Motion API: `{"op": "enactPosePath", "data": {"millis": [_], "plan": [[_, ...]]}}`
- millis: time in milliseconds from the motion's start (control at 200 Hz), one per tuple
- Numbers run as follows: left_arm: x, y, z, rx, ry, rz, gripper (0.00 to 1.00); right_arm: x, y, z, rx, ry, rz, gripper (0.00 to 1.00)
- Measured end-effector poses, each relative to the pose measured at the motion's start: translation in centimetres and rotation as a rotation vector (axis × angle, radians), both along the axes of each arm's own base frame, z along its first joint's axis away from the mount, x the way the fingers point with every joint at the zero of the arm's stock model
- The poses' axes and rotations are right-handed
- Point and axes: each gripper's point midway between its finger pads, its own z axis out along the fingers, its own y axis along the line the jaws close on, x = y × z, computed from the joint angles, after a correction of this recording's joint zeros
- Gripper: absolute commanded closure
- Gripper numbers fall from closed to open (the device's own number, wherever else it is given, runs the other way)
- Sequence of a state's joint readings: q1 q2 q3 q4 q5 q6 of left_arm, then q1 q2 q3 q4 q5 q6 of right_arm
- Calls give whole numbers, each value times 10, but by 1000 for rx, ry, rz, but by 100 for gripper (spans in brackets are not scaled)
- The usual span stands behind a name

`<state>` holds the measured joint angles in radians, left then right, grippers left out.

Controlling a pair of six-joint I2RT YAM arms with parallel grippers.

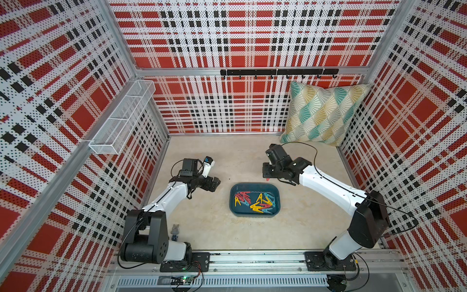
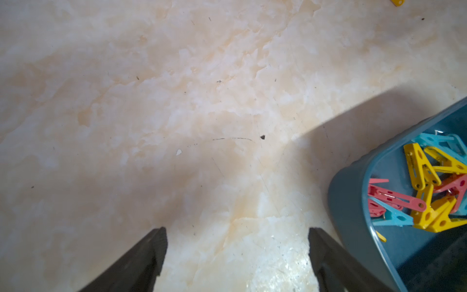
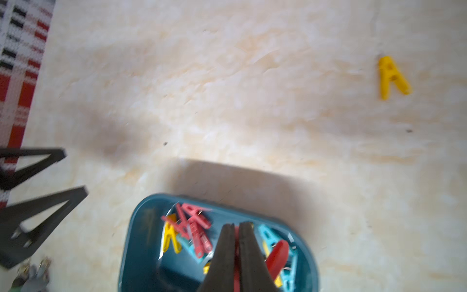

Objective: Take the clothespins out of the storage box
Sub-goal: Pick up the clothespin from the storage box, then place the clothespin at the center of the board.

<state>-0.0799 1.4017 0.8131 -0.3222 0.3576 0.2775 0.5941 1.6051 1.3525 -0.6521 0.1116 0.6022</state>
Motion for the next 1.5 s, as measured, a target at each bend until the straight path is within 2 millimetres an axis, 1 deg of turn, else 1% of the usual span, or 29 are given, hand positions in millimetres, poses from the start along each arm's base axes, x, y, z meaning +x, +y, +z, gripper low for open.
{"op": "enactPosePath", "data": {"millis": [100, 150, 215, 286, 386, 456, 626, 752, 832, 912, 1042, 1132, 1228, 1368, 1498], "plan": [[0, 0, 0, 0, 0, 0, 7, 21, -49, -7, -31, 25, -62, 100], [0, 0, 0, 0, 0, 0, 7, 29, -70, -11, -41, 37, -87, 100], [0, 0, 0, 0, 0, 0, 7, 40, -97, -22, -61, 66, -119, 100], [0, 0, 0, 0, 0, 0, 7, 52, -117, -35, -79, 100, -140, 100], [0, 0, 0, 0, 0, 0, 7, 73, -135, -55, -106, 146, -140, 100], [0, 0, 0, 0, 0, 0, 7, 89, -140, -67, -136, 167, -125, 100], [0, 0, 0, 0, 0, 0, 7, 126, -144, -96, -232, 208, -77, 100], [0, 0, 0, 0, 0, 0, 7, 144, -149, -115, -284, 232, -56, 100], [0, 0, 0, 0, 0, 0, 7, 148, -154, -125, -299, 254, -50, 99], [0, 0, 0, 0, 0, 0, 7, 149, -162, -131, -303, 271, -49, 98], [0, 0, 0, 0, 0, 0, 7, 150, -177, -134, -288, 287, -67, 96], [0, 0, 0, 0, 0, 0, 7, 151, -182, -134, -275, 290, -69, 96], [0, 0, 0, 0, 0, 0, 7, 155, -184, -137, -263, 290, -70, 95], [0, 0, 0, 0, 0, 0, 7, 158, -181, -143, -254, 297, -63, 93], [0, 0, 0, 0, 0, 0, 7, 166, -178, -147, -241, 290, -58, 91]]}}
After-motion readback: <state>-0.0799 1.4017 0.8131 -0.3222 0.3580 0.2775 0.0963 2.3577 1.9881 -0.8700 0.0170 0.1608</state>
